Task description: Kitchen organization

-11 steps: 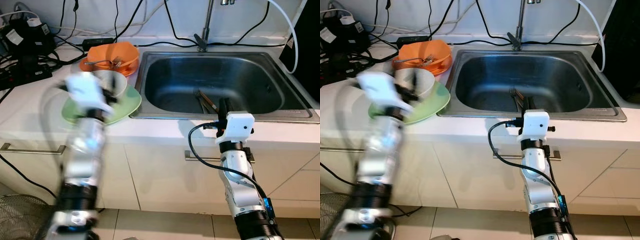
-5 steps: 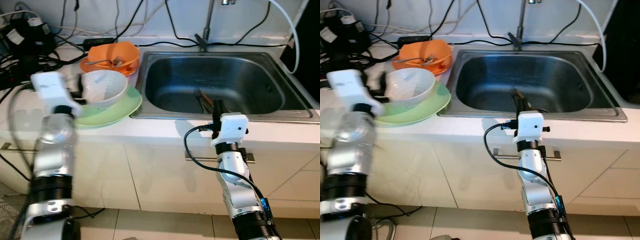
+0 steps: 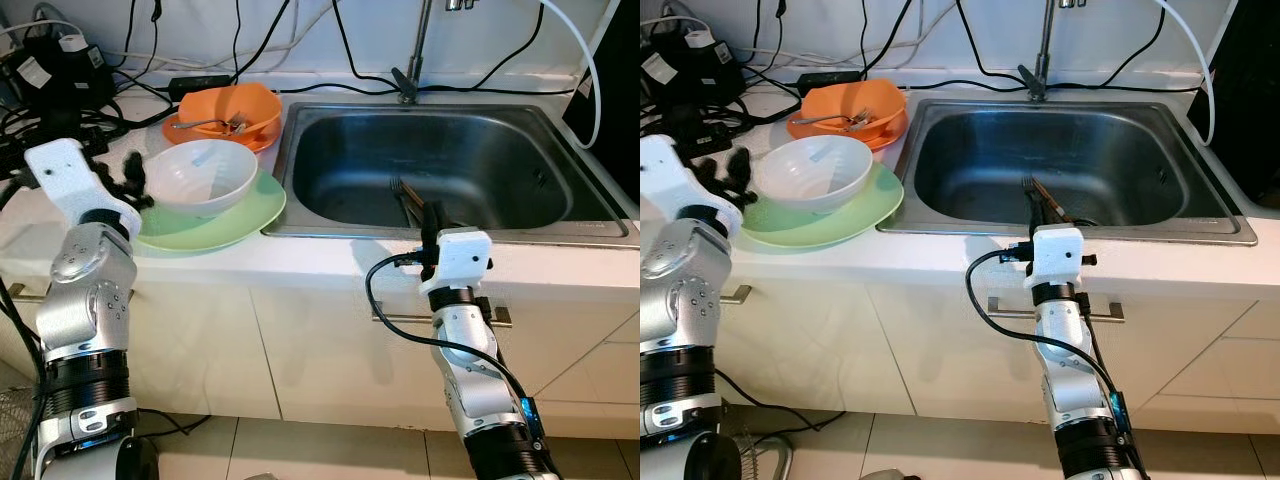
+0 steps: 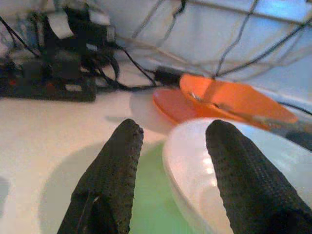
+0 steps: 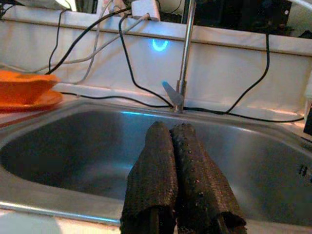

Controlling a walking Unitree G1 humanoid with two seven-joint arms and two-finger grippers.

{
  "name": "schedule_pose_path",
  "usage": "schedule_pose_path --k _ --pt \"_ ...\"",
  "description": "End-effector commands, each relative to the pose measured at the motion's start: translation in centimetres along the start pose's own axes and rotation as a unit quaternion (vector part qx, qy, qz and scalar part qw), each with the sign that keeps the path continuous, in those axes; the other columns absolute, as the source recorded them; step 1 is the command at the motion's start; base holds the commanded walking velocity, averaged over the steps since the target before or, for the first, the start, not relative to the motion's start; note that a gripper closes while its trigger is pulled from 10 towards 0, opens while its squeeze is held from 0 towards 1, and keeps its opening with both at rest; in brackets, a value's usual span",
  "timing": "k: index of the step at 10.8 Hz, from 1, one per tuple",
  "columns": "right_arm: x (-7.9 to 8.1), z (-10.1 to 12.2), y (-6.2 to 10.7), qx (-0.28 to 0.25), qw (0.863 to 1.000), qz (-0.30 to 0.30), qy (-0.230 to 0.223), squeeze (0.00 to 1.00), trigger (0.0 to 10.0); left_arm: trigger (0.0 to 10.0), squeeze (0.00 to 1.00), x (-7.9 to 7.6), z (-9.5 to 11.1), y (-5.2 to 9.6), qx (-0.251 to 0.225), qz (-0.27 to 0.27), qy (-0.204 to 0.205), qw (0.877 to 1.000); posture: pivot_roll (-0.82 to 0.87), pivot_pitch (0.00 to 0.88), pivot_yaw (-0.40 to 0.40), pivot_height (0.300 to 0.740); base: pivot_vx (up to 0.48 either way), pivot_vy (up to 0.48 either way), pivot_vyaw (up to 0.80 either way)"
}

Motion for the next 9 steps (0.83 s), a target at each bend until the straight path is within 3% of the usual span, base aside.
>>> schedule_pose_path --k 1,3,6,9 --pt "0.4 0.4 -0.4 -0.005 1.0 0.009 -0.005 0.0 10.0 10.0 0.0 -0.5 0.1 0.3 0.009 -0.013 0.005 1.0 0.08 0.0 0.067 0.74 0.0 0.0 0.0" --pt "0.6 0.2 -0.2 -0.002 1.0 0.014 -0.006 0.0 10.0 10.0 0.0 -1.0 -1.0 0.1 0.054 -0.013 0.033 0.998 0.08 0.0 0.067 0.74 0.0 0.0 0.0" --pt "0.6 0.3 -0.1 -0.004 1.0 0.018 -0.004 0.0 10.0 10.0 0.0 -1.2 -0.5 -0.2 0.052 0.0 0.029 0.998 0.08 0.0 0.067 0.74 0.0 0.0 0.0" --pt "0.8 0.3 -0.1 -0.003 1.0 0.026 -0.007 0.0 10.0 10.0 0.0 -0.7 -0.6 0.0 0.059 0.037 0.065 0.995 0.08 0.0 0.061 0.74 0.0 0.0 0.0"
Point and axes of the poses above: a point about 5 cm out from each wrist's last joint towards the gripper, its own y axis pointing back from the gripper into the wrist, its own z axis along the axis of the wrist's last joint, x = y × z, the point moved 1 cm from there along -y, pointing out of the wrist towards the gripper, and after that the axes turned 2 degrees about y, right-handed, at the moved point
